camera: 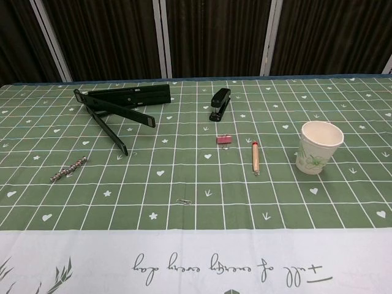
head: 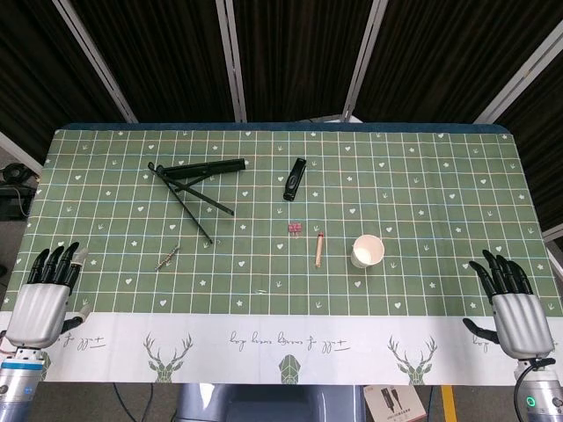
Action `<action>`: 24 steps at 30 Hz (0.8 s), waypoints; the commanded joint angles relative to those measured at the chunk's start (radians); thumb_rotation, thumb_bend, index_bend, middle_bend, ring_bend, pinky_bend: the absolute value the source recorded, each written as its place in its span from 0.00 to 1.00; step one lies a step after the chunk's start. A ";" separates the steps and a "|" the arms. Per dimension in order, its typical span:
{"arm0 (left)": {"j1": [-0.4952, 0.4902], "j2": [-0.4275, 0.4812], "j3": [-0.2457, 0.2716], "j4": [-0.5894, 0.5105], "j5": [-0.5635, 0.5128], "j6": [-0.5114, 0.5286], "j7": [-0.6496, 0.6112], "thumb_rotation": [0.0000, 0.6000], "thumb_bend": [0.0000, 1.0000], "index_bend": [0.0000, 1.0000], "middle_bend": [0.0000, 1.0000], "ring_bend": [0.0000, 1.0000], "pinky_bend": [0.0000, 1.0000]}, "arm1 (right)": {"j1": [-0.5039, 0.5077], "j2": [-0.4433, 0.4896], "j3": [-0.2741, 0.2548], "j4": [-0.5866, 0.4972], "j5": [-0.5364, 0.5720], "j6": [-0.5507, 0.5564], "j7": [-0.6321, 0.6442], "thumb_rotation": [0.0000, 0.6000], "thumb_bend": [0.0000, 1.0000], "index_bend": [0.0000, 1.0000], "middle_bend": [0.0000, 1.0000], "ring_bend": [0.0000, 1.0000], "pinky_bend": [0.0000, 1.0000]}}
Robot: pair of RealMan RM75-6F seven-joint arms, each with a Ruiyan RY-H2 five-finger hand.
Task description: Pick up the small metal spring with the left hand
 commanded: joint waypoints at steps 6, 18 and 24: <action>0.005 0.001 -0.009 -0.009 -0.021 -0.019 0.001 1.00 0.18 0.00 0.00 0.00 0.00 | 0.001 0.000 -0.001 -0.005 0.002 -0.005 0.001 1.00 0.06 0.13 0.00 0.00 0.09; -0.013 -0.027 -0.055 -0.022 -0.106 -0.070 0.036 1.00 0.18 0.00 0.00 0.00 0.00 | 0.003 0.000 -0.003 -0.011 0.005 -0.014 0.003 1.00 0.06 0.13 0.00 0.00 0.09; -0.032 -0.052 -0.088 -0.026 -0.165 -0.102 0.063 1.00 0.18 0.00 0.00 0.00 0.00 | 0.003 0.000 -0.005 -0.014 0.002 -0.015 0.003 1.00 0.06 0.13 0.00 0.00 0.09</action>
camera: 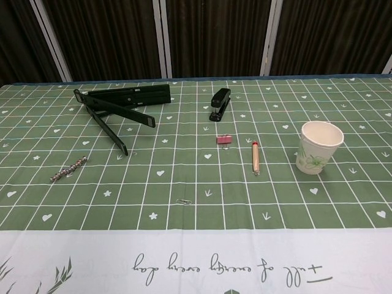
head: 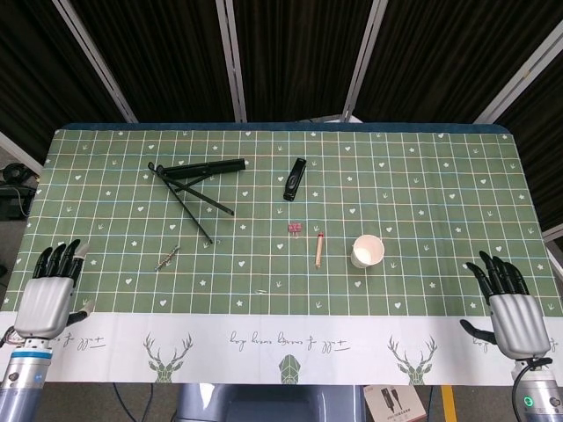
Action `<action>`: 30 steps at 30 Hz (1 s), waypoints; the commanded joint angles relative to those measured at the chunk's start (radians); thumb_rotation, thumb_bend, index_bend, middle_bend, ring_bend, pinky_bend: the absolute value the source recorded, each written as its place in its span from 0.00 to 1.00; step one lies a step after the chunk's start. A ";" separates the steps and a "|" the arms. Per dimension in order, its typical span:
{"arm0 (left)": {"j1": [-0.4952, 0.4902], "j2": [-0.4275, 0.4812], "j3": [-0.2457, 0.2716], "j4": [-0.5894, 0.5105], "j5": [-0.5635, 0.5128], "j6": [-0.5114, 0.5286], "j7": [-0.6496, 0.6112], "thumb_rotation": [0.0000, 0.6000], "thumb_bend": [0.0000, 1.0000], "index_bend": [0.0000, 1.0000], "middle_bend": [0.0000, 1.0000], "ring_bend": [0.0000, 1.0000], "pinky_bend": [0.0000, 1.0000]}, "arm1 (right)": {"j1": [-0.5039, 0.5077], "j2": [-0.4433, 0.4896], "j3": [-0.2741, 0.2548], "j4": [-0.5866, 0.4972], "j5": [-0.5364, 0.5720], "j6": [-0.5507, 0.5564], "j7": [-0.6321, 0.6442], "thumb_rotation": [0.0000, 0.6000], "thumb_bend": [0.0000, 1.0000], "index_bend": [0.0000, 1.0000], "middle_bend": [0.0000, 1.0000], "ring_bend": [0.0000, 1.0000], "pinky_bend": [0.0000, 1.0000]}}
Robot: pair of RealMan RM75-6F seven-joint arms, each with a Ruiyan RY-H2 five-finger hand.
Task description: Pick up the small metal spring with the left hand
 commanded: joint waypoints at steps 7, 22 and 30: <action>-0.123 -0.167 -0.136 0.042 -0.271 -0.104 0.200 1.00 0.21 0.00 0.00 0.00 0.00 | 0.005 -0.003 -0.004 -0.007 -0.008 -0.007 0.000 1.00 0.06 0.13 0.00 0.00 0.09; -0.299 -0.401 -0.230 0.231 -0.529 -0.133 0.420 1.00 0.23 0.00 0.00 0.00 0.00 | 0.009 -0.001 -0.005 -0.010 -0.007 -0.014 0.027 1.00 0.06 0.13 0.00 0.00 0.09; -0.349 -0.462 -0.240 0.304 -0.579 -0.152 0.440 1.00 0.23 0.00 0.00 0.00 0.00 | 0.009 0.001 -0.003 -0.010 -0.003 -0.015 0.035 1.00 0.06 0.13 0.00 0.00 0.09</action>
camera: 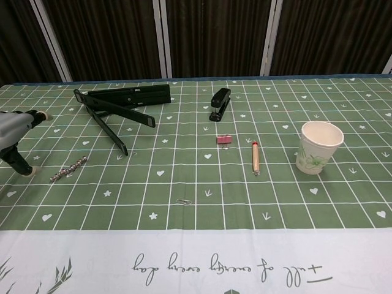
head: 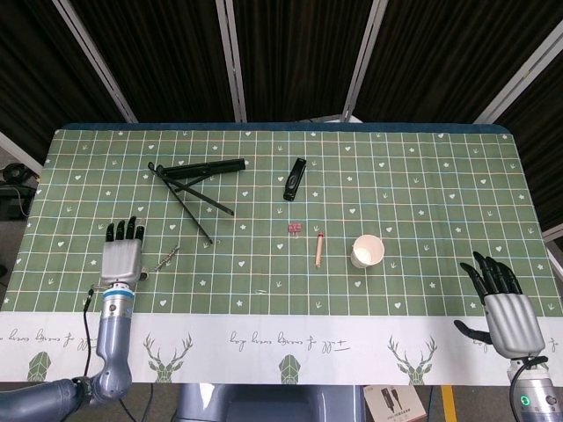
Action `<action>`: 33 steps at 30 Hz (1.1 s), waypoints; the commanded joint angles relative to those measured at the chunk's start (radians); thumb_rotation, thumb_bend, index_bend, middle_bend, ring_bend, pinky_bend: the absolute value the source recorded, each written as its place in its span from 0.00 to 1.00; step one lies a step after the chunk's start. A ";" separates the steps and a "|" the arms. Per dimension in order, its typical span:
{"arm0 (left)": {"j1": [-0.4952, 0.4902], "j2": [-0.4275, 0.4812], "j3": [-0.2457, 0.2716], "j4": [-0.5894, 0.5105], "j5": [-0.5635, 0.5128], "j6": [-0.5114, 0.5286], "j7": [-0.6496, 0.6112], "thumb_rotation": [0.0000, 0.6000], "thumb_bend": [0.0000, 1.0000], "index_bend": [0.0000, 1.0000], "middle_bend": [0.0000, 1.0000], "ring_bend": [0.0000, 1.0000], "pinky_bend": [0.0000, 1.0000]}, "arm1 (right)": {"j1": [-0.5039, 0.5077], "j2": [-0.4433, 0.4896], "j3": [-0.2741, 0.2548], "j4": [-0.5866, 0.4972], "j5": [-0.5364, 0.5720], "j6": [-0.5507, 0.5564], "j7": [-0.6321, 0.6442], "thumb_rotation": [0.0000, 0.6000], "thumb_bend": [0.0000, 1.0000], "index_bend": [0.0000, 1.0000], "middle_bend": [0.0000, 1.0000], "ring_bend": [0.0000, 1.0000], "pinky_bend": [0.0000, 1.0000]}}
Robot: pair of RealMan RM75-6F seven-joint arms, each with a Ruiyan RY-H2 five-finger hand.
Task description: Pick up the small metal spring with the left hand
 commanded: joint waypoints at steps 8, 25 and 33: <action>-0.040 -0.062 0.012 0.070 -0.040 -0.016 0.012 1.00 0.23 0.00 0.00 0.00 0.00 | -0.002 0.002 -0.001 -0.004 0.002 0.001 0.001 1.00 0.06 0.13 0.00 0.00 0.09; -0.082 -0.115 0.028 0.159 -0.042 -0.048 -0.011 1.00 0.23 0.00 0.00 0.00 0.00 | -0.004 0.003 -0.004 -0.008 0.000 0.003 -0.005 1.00 0.06 0.13 0.00 0.00 0.09; -0.080 -0.111 0.033 0.192 -0.037 -0.061 -0.039 1.00 0.27 0.00 0.00 0.00 0.00 | -0.004 -0.001 -0.008 -0.012 -0.004 0.001 -0.018 1.00 0.06 0.13 0.00 0.00 0.09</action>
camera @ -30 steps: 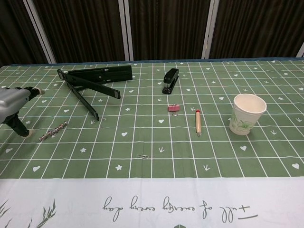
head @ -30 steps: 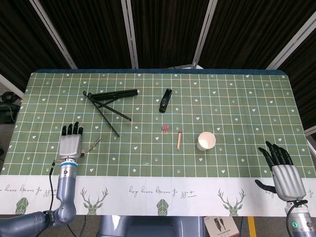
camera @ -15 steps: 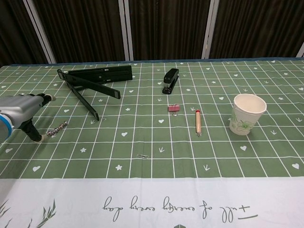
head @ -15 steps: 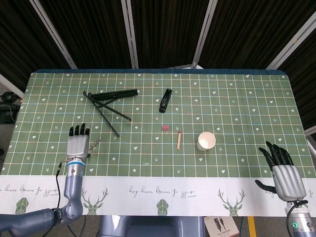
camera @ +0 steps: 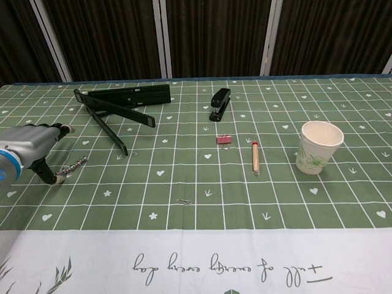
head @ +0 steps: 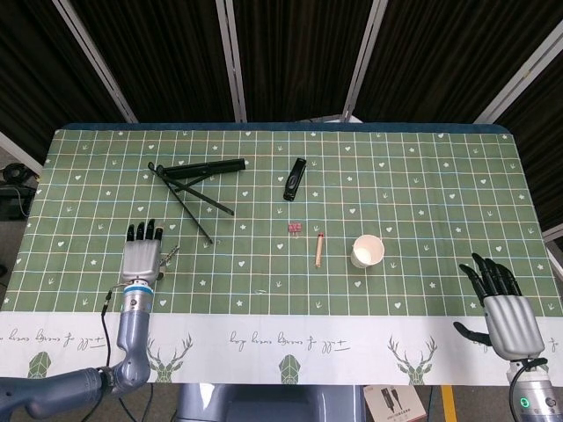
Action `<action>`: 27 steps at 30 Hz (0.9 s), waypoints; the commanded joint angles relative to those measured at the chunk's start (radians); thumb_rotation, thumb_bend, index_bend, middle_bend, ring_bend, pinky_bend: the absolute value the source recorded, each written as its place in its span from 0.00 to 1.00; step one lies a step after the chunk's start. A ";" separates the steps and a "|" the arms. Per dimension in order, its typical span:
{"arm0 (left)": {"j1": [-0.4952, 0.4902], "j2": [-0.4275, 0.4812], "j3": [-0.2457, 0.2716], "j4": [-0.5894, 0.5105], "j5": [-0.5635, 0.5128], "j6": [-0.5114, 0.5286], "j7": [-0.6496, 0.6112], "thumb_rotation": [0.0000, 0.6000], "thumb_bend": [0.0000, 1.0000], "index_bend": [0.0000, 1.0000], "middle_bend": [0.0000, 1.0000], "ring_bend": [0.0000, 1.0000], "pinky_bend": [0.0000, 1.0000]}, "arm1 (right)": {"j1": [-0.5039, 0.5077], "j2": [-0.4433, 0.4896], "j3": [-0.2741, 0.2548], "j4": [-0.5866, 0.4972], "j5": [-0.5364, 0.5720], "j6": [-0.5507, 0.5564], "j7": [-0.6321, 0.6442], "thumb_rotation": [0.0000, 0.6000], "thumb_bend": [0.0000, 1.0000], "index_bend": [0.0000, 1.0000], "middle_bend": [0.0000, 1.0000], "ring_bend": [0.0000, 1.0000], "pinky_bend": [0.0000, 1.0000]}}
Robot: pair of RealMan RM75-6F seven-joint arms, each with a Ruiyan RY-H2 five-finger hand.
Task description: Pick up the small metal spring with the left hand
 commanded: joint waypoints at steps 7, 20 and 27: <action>0.004 0.013 0.011 0.033 0.004 -0.011 -0.013 1.00 0.36 0.01 0.00 0.00 0.00 | -0.001 -0.002 -0.001 -0.003 0.002 -0.001 -0.007 1.00 0.06 0.13 0.00 0.00 0.09; 0.011 0.038 -0.007 0.008 -0.009 -0.015 -0.043 1.00 0.38 0.09 0.00 0.00 0.00 | 0.000 -0.001 0.003 -0.003 0.009 -0.004 -0.007 1.00 0.06 0.13 0.00 0.00 0.09; 0.018 0.057 -0.006 -0.045 -0.025 0.015 -0.024 1.00 0.38 0.36 0.00 0.00 0.00 | -0.001 -0.001 0.001 -0.004 0.003 0.001 -0.012 1.00 0.06 0.13 0.00 0.00 0.09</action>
